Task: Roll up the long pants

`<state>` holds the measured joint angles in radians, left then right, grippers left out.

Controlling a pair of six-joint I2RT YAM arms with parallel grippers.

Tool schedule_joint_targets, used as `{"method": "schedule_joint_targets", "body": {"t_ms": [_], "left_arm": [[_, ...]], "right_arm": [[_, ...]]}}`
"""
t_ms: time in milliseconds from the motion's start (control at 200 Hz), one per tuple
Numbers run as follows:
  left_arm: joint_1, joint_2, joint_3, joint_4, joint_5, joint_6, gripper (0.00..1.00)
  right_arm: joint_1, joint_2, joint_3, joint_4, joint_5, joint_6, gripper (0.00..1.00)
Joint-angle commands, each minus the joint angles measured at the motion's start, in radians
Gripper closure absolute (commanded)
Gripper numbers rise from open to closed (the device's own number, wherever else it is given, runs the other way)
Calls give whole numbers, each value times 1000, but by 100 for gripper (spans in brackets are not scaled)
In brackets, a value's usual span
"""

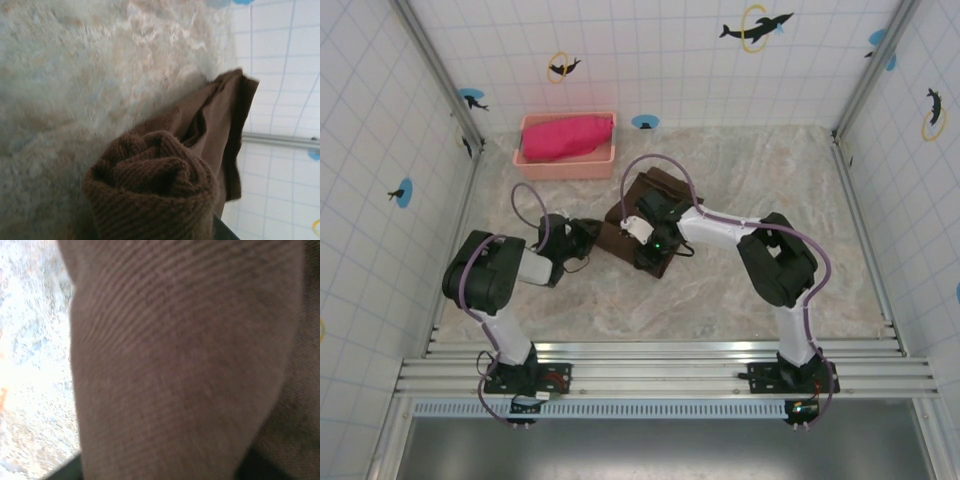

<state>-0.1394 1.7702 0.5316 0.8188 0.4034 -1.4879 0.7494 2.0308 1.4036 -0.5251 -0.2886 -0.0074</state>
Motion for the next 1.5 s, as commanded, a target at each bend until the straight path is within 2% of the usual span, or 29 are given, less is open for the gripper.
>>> {"method": "schedule_joint_targets", "body": {"t_ms": [0,65,95,280,415,530,661,756,896,1061,1181,1241,1341,1496], "left_arm": [[-22,-121,74,-398,62,169,100],[-31,-163,125,-555,34,230,100],[-34,-174,146,-611,24,250,100],[-49,-164,286,-881,-11,344,100],[-67,-135,343,-971,-27,379,100],[-78,-115,379,-1036,-36,403,100],[-88,-93,421,-1126,-47,430,100],[-92,-74,455,-1196,-56,436,100],[-91,-27,531,-1323,-75,447,100],[-97,57,661,-1522,-128,460,100],[-101,108,737,-1649,-176,431,100],[-99,138,763,-1684,-179,411,100],[-105,183,794,-1719,-174,374,100],[-131,239,843,-1762,-196,333,100]], "right_arm": [[-12,38,-88,-120,141,8,24],[-12,-16,-107,-127,166,9,16],[-12,-40,-113,-132,177,10,9],[-6,-151,-137,-157,254,21,0],[-5,-193,-161,-152,295,49,2],[-5,-199,-191,-127,246,54,2],[-9,-139,-165,-126,156,50,2],[1,-105,-133,-123,169,58,2],[43,-168,-102,-161,280,69,2],[110,-339,-89,-248,456,83,2],[199,-434,-90,-256,544,106,2],[245,-435,-82,-263,590,112,2],[290,-395,-81,-227,591,130,2],[355,-265,-31,-172,633,125,2]]}}
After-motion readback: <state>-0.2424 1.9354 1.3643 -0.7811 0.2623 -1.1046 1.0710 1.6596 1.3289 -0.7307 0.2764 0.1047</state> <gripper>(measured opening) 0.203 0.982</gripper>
